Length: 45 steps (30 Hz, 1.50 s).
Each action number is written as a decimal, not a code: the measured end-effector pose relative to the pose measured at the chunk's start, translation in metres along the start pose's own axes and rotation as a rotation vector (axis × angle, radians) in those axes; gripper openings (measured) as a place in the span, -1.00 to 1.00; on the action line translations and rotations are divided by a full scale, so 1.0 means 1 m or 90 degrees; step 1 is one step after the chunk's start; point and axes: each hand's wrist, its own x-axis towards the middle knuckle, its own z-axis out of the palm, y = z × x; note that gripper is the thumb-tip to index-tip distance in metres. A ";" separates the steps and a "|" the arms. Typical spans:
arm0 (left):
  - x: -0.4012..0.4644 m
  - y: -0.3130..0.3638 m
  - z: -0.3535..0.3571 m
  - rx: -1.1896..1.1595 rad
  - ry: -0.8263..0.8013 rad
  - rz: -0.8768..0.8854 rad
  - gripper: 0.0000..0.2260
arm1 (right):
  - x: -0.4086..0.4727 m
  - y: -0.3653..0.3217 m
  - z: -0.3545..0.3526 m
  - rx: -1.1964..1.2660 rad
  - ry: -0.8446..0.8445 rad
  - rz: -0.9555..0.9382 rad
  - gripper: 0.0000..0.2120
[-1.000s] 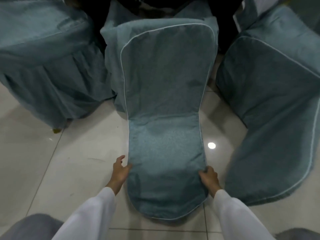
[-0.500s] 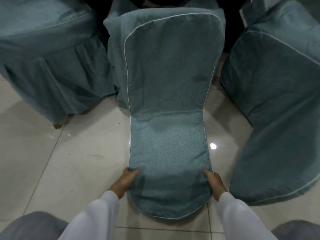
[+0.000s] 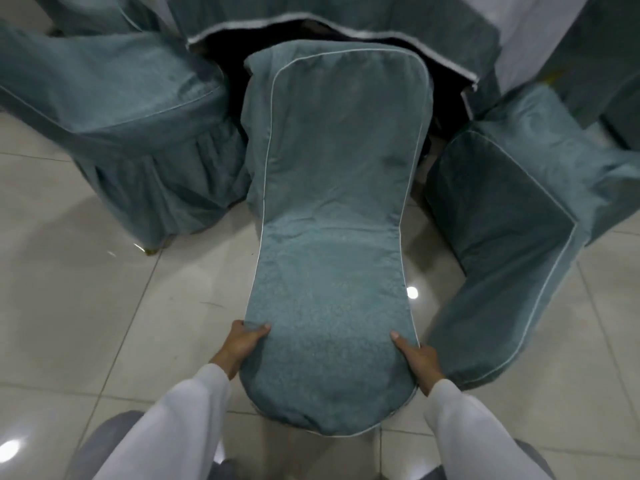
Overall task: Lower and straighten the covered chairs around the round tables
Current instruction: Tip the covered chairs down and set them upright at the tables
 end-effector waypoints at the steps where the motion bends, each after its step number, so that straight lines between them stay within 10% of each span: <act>1: -0.013 0.009 -0.005 0.002 -0.009 -0.002 -0.29 | -0.012 -0.013 -0.008 -0.002 0.001 -0.003 -0.28; 3: -0.037 0.030 -0.012 0.001 -0.004 0.006 -0.21 | -0.040 -0.040 -0.024 0.009 -0.014 0.000 -0.18; 8: -0.106 0.094 -0.030 0.034 0.022 0.050 -0.17 | -0.122 -0.116 -0.051 0.042 -0.013 -0.036 -0.64; 15: -0.179 0.158 -0.050 0.054 0.054 0.032 -0.04 | -0.202 -0.204 -0.093 0.030 0.015 -0.010 -0.54; 22: -0.308 0.234 -0.045 0.034 0.069 -0.034 -0.32 | -0.279 -0.260 -0.129 -0.002 -0.014 0.030 -0.78; 27: -0.379 0.279 -0.027 -0.039 0.086 -0.093 -0.86 | -0.307 -0.287 -0.150 -0.014 -0.055 0.007 -0.50; 45: -0.365 0.439 -0.034 -0.167 0.052 -0.092 -0.83 | -0.313 -0.447 -0.114 0.057 -0.041 -0.040 -0.95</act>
